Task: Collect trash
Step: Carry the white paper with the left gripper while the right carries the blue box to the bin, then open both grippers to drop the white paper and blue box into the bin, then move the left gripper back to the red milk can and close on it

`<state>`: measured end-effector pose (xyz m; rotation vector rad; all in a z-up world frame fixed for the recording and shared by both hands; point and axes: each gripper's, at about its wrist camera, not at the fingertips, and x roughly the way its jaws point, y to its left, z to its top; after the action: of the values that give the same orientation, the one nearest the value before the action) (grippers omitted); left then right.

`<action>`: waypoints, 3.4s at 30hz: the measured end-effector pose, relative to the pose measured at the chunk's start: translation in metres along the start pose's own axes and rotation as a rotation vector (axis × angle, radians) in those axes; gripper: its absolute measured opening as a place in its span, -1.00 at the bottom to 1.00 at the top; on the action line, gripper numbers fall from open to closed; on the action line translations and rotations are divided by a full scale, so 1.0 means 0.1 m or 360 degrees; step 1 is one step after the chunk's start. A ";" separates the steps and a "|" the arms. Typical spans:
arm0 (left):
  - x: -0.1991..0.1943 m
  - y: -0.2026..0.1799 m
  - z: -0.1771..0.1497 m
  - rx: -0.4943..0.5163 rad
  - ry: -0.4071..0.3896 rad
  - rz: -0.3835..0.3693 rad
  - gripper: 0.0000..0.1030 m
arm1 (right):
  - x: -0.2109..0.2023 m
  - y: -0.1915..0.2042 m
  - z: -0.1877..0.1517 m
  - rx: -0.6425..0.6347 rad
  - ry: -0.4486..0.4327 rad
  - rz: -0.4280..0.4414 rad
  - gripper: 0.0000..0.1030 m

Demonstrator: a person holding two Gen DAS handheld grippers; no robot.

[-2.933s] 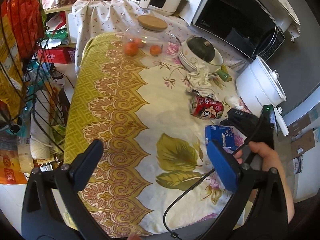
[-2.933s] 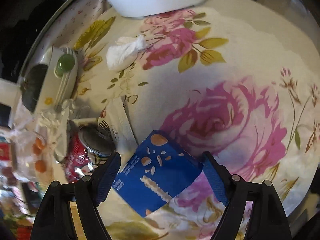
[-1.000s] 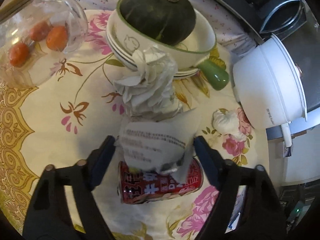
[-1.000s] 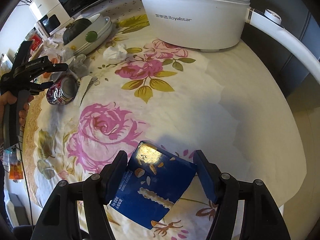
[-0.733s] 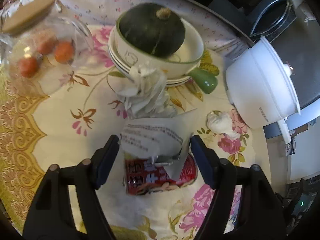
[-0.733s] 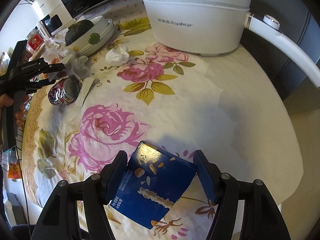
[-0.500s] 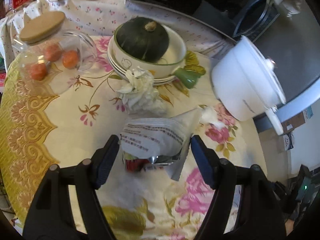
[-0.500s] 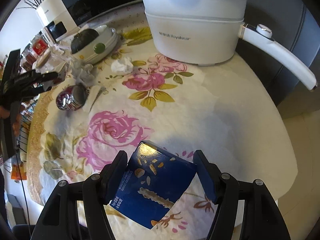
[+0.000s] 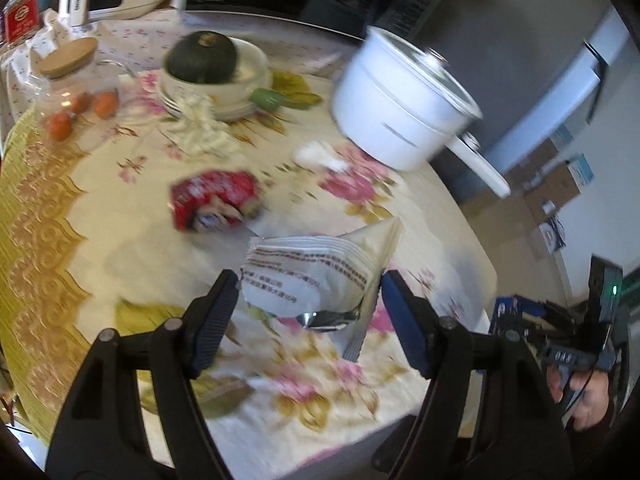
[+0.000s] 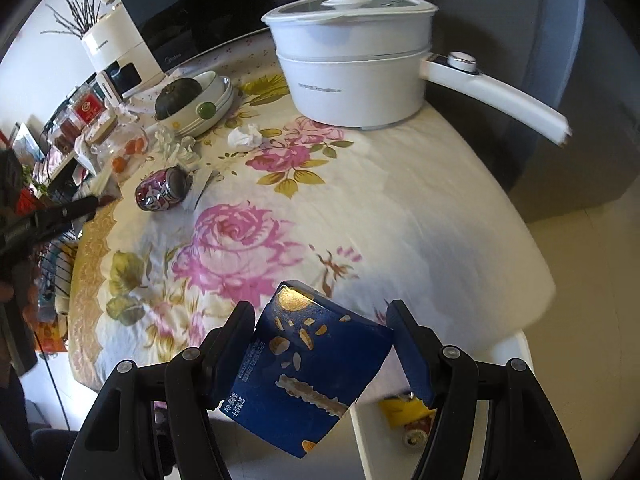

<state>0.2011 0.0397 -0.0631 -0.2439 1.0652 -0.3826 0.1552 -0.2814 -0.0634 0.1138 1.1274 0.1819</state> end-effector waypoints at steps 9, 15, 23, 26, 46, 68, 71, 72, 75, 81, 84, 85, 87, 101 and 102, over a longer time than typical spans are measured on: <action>0.10 -0.56 -0.65 0.0135 0.0047 -0.0124 0.44 | -0.26 -0.27 -0.33 0.0083 -0.0047 0.0004 0.35; 0.28 -0.93 -0.81 0.0263 0.0090 -0.0139 0.44 | -0.31 -0.61 -0.55 0.0236 -0.0023 0.0064 0.35; 0.59 -1.60 -1.18 0.0597 0.0161 -0.0159 0.44 | -0.30 -1.14 -0.85 0.0370 0.0065 -0.0032 0.35; 0.73 -1.82 -1.31 0.0678 0.0203 -0.0179 0.44 | -0.28 -1.31 -0.98 0.0390 0.0109 -0.0080 0.35; 1.39 -2.63 -1.79 0.1079 0.0352 -0.0107 0.69 | -0.33 -1.89 -1.40 0.0499 0.0191 -0.0198 0.35; 1.19 -2.30 -1.39 0.0896 0.0249 -0.0087 0.89 | -0.22 -1.80 -1.35 0.0503 0.0230 -0.0233 0.36; 1.11 -2.17 -1.31 0.0873 0.0214 -0.0012 0.89 | -0.17 -1.77 -1.32 0.0494 0.0246 -0.0251 0.36; 1.07 -2.12 -1.28 0.0860 0.0198 0.0012 0.89 | -0.15 -1.77 -1.31 0.0492 0.0250 -0.0257 0.36; 0.98 -1.99 -1.21 0.0805 0.0171 0.0047 0.89 | -0.12 -1.74 -1.25 0.0509 0.0265 -0.0266 0.46; 0.81 -1.69 -1.04 0.0678 0.0125 0.0108 0.89 | -0.12 -1.61 -1.12 0.0517 0.0235 -0.0262 0.64; 0.74 -1.56 -0.99 0.0625 0.0103 0.0129 0.89 | -0.10 -1.53 -1.07 0.0503 0.0235 -0.0250 0.64; 0.72 -1.52 -0.98 0.0612 0.0097 0.0135 0.89 | -0.09 -1.50 -1.05 0.0497 0.0236 -0.0248 0.64; 0.68 -1.44 -0.93 0.0582 0.0087 0.0152 0.90 | -0.06 -1.44 -1.02 0.0487 0.0236 -0.0245 0.64; 0.30 -0.67 -0.73 0.0324 0.0010 0.0287 0.90 | 0.04 -0.99 -0.68 0.0394 0.0193 -0.0215 0.64; 0.28 -0.61 -0.72 0.0302 0.0005 0.0298 0.90 | 0.05 -0.94 -0.65 0.0386 0.0188 -0.0206 0.64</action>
<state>0.1377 -0.0277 -0.0964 0.0260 1.0376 -0.3128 0.1065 -0.3731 -0.1123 0.2473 1.2678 -0.0654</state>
